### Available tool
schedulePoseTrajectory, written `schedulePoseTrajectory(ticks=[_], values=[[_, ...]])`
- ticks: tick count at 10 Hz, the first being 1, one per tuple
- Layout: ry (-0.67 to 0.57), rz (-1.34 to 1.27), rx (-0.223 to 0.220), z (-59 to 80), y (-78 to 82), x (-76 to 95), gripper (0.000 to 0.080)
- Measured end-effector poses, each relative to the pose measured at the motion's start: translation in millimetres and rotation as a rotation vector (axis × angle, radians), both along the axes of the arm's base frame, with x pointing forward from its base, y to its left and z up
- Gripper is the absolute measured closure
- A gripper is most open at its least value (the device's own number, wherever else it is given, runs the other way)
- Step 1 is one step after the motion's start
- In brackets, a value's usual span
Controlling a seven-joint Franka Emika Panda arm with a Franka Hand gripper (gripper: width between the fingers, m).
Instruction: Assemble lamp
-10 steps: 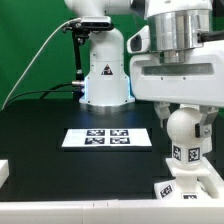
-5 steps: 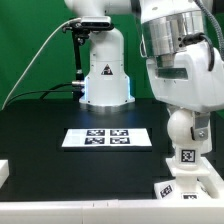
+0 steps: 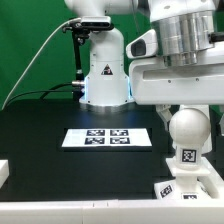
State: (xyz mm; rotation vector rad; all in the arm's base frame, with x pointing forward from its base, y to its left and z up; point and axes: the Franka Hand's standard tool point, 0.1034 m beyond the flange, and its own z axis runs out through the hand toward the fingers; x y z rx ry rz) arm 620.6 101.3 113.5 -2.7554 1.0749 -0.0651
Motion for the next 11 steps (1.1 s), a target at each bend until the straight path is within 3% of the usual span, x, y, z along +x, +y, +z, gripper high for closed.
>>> schedulePoseTrajectory(ticks=[3,5,7,11], values=[[-0.031,0.201,-0.025,0.0,-2.1,0.3,0.0101],[-0.084,0.597,-0.121,3.8,-8.3,3.2,0.0101],[-0.108,0.961,-0.201,3.6,4.4,1.1,0.0101],[-0.130,1.207,-0.226,2.2,-0.5,1.4,0.0101]])
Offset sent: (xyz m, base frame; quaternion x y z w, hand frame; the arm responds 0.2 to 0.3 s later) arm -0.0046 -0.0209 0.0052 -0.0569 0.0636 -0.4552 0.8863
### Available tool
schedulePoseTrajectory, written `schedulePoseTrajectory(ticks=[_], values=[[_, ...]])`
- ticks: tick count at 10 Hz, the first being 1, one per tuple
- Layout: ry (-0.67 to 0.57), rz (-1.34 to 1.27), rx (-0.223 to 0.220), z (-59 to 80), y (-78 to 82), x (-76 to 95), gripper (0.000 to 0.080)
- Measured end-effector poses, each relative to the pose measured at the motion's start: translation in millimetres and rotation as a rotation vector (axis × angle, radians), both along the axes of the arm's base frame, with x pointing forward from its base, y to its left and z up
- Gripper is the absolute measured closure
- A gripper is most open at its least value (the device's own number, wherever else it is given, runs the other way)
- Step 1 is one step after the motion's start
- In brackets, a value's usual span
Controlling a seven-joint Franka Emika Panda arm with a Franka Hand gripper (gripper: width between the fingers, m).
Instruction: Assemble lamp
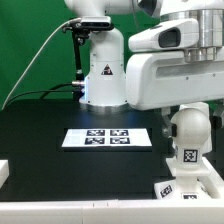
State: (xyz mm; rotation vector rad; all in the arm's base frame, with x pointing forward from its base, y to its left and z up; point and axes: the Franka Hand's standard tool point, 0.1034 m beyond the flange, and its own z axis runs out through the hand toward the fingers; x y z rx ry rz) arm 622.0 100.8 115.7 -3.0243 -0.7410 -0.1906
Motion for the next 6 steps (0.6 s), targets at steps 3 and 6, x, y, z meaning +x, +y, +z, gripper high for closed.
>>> schedulePoseTrajectory(ticks=[3,6], values=[[0.009,0.385,-0.098,5.6,-1.6,4.3,0.0101],[-0.004,0.513,-0.125,5.5,-4.0,5.9,0.0101]])
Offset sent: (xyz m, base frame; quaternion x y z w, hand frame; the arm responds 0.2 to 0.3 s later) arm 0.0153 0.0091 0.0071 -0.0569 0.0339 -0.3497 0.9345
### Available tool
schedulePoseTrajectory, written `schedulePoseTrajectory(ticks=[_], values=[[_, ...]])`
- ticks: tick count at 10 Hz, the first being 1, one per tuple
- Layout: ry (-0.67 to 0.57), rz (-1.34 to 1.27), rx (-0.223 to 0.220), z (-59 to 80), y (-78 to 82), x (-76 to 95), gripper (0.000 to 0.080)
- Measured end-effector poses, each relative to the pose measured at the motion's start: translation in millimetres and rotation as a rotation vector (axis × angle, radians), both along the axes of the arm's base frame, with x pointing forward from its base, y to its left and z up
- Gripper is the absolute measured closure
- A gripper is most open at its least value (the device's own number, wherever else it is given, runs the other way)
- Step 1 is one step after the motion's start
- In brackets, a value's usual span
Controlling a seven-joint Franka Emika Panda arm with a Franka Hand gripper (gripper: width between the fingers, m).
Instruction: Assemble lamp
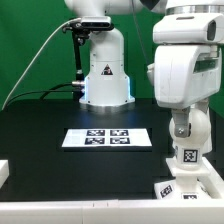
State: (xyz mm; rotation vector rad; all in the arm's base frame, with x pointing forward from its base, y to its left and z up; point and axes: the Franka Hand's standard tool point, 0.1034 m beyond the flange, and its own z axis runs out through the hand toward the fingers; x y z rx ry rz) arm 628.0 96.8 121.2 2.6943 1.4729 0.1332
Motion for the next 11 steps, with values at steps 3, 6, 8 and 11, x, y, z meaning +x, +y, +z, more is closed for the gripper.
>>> schedulePoseTrajectory(ticks=[3,6,8,11], values=[[-0.001,-0.061,0.008,0.0,0.1,0.0,0.0229],[-0.022,-0.386,0.052,0.3,-1.6,2.0,0.0229],[-0.035,-0.619,0.082,1.5,-3.8,4.3,0.0229],[-0.065,-1.007,0.138,5.2,-6.2,9.8,0.0229]])
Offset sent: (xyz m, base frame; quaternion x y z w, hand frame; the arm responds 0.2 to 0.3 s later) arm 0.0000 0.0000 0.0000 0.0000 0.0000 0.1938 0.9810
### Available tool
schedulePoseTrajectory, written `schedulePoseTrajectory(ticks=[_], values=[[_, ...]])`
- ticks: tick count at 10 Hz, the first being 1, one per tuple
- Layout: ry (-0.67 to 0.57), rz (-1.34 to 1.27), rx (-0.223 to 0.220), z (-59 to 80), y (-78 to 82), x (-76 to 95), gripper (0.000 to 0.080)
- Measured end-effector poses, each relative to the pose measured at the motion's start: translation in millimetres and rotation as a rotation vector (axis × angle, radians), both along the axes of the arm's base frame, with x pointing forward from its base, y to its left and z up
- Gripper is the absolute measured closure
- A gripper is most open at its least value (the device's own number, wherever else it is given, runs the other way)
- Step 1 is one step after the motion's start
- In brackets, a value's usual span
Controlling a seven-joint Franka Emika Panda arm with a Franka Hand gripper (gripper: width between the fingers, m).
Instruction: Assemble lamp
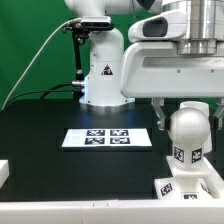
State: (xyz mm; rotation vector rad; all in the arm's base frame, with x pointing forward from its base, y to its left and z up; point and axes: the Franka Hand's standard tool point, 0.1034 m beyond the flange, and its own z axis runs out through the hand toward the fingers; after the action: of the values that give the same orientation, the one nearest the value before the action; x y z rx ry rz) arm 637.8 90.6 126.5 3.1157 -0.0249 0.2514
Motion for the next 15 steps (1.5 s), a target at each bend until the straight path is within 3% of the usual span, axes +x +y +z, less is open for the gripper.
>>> schedulePoseTrajectory(ticks=[4,6,9,11,12,15], values=[[-0.006,-0.213,0.032,1.7,-3.3,0.9,0.0228],[0.005,-0.473,0.065,0.2,2.7,-3.2,0.0228],[0.024,-0.921,0.184,0.3,1.2,-3.0,0.0228],[0.037,-1.140,0.278,1.6,6.3,1.1,0.0235],[0.044,-1.203,0.304,1.7,7.2,1.9,0.0235],[0.056,-1.256,0.303,-3.6,13.9,-3.7,0.0250]])
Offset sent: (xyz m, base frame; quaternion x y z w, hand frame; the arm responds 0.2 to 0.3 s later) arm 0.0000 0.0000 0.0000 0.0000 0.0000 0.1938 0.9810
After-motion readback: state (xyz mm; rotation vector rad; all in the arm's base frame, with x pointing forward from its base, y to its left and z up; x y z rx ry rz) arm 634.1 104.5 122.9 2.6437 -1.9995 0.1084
